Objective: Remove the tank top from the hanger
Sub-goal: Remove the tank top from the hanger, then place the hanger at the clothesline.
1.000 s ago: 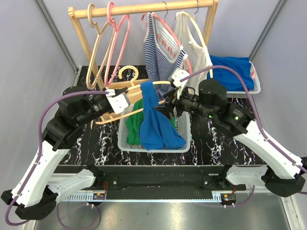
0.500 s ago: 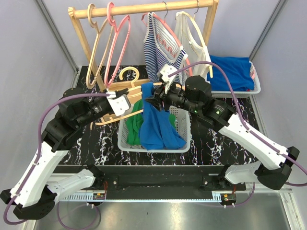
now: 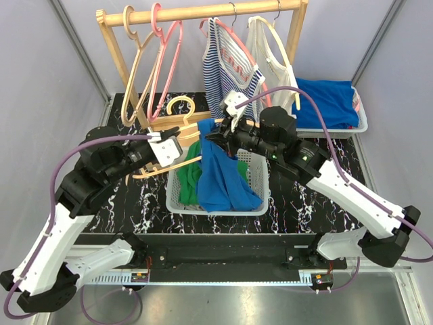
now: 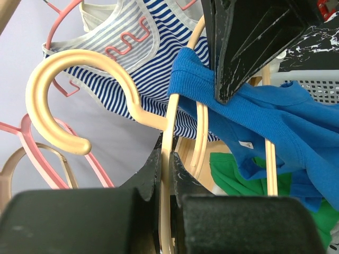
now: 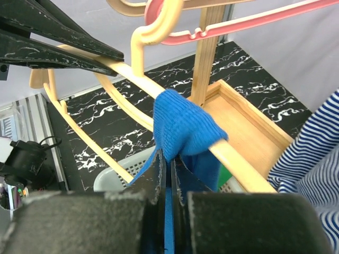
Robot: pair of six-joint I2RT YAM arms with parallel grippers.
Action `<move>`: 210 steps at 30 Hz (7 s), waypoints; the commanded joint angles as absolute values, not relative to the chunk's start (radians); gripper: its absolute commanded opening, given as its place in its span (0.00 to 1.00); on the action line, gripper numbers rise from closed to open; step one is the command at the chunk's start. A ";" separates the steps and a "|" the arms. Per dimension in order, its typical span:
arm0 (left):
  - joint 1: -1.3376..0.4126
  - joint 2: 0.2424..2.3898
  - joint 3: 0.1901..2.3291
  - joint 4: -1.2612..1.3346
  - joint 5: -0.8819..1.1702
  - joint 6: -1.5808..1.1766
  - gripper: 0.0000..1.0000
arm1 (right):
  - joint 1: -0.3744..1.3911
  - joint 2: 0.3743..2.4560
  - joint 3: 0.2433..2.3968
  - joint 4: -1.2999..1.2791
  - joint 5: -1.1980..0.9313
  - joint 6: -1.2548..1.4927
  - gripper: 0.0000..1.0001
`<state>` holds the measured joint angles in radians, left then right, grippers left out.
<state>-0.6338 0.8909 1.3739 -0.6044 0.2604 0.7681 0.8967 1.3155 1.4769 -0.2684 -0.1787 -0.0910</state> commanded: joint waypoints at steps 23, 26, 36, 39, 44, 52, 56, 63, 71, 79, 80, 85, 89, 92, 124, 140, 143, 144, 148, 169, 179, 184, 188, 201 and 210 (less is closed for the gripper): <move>-0.629 0.781 1.342 -0.518 0.009 0.882 0.00 | 0.690 1.002 1.344 -0.410 0.061 -0.137 0.00; -0.629 0.744 1.336 -0.528 -0.021 0.890 0.00 | 0.686 1.005 1.339 -0.416 0.045 -0.130 0.00; -0.629 0.637 1.301 -0.414 -0.183 0.795 0.00 | 0.684 1.136 1.420 -0.413 -0.339 -0.056 0.00; -0.629 0.640 1.316 -0.402 -0.155 0.769 0.00 | 0.687 1.233 1.448 -0.358 -0.474 -0.006 0.00; -0.629 0.643 1.316 -0.402 -0.088 0.767 0.00 | 0.706 1.244 1.382 -0.324 -0.496 -0.023 0.07; -0.629 0.721 1.339 -0.448 0.104 0.758 0.00 | 0.719 1.086 1.384 -0.554 -0.394 -0.181 0.81; -0.629 0.727 1.304 -0.456 0.217 0.733 0.00 | 0.719 1.008 1.482 -0.687 -0.423 -0.218 0.98; -0.629 0.684 1.209 -0.486 0.367 0.834 0.00 | 0.719 1.006 1.689 -0.963 -0.647 -0.268 1.00; -0.629 0.707 1.242 -0.594 0.623 0.888 0.00 | 0.721 1.100 1.672 -0.939 -0.675 -0.304 1.00; -0.629 0.761 1.318 -0.626 0.727 0.894 0.00 | 0.719 1.163 1.652 -0.853 -0.802 -0.282 1.00; -0.629 0.765 1.319 -0.626 0.727 0.897 0.00 | 0.721 1.175 1.655 -0.854 -0.827 -0.281 1.00; -0.630 0.776 1.316 -0.626 0.744 0.910 0.00 | 0.721 1.213 1.686 -0.868 -0.867 -0.272 0.76; -0.630 0.781 1.315 -0.626 0.744 0.925 0.00 | 0.721 1.224 1.692 -0.873 -0.879 -0.265 0.59; -0.630 0.787 1.318 -0.626 0.746 0.933 0.00 | 0.721 1.226 1.695 -0.873 -0.879 -0.259 0.44; -0.632 0.588 1.209 -0.146 0.330 0.770 0.97 | 0.721 1.446 2.045 -0.812 0.110 0.027 0.00; -0.630 0.532 1.189 -0.210 0.350 0.795 0.98 | 0.850 1.773 2.434 -0.664 0.423 0.048 0.00; -0.632 0.522 1.181 -0.218 0.365 0.801 0.97 | 0.848 1.827 2.508 -0.669 0.449 0.035 0.00; -0.632 0.519 1.177 -0.219 0.368 0.801 0.97 | 0.850 1.857 2.531 -0.672 0.456 0.031 0.00; -0.632 0.505 1.172 -0.238 0.377 0.810 0.97 | 0.848 1.928 2.646 -0.695 0.472 0.026 0.00; -0.632 0.453 1.150 -0.287 0.400 0.851 0.97 | 0.847 2.063 2.744 -0.591 0.433 0.041 0.00; -0.634 0.439 1.152 -0.308 0.391 0.844 0.97 | 0.828 2.135 2.767 -0.529 0.402 0.041 0.00; -0.634 0.437 1.144 -0.314 0.390 0.848 0.97 | 0.824 2.143 2.757 -0.493 0.376 0.049 0.00; -0.634 0.431 1.134 -0.313 0.385 0.845 0.97 | 0.825 2.152 2.746 -0.459 0.336 0.043 0.00; -0.634 0.440 1.140 -0.311 0.393 0.842 0.97 | 0.845 2.195 2.731 -0.453 0.253 0.074 0.00; -0.634 0.445 1.144 -0.311 0.394 0.844 0.97 | 0.844 2.171 2.695 -0.459 0.264 0.049 0.33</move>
<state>-0.6331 0.4381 1.1297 -0.3435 0.3828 0.8410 0.8360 2.1983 2.7098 -0.4976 0.2699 0.0608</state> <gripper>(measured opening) 0.971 0.228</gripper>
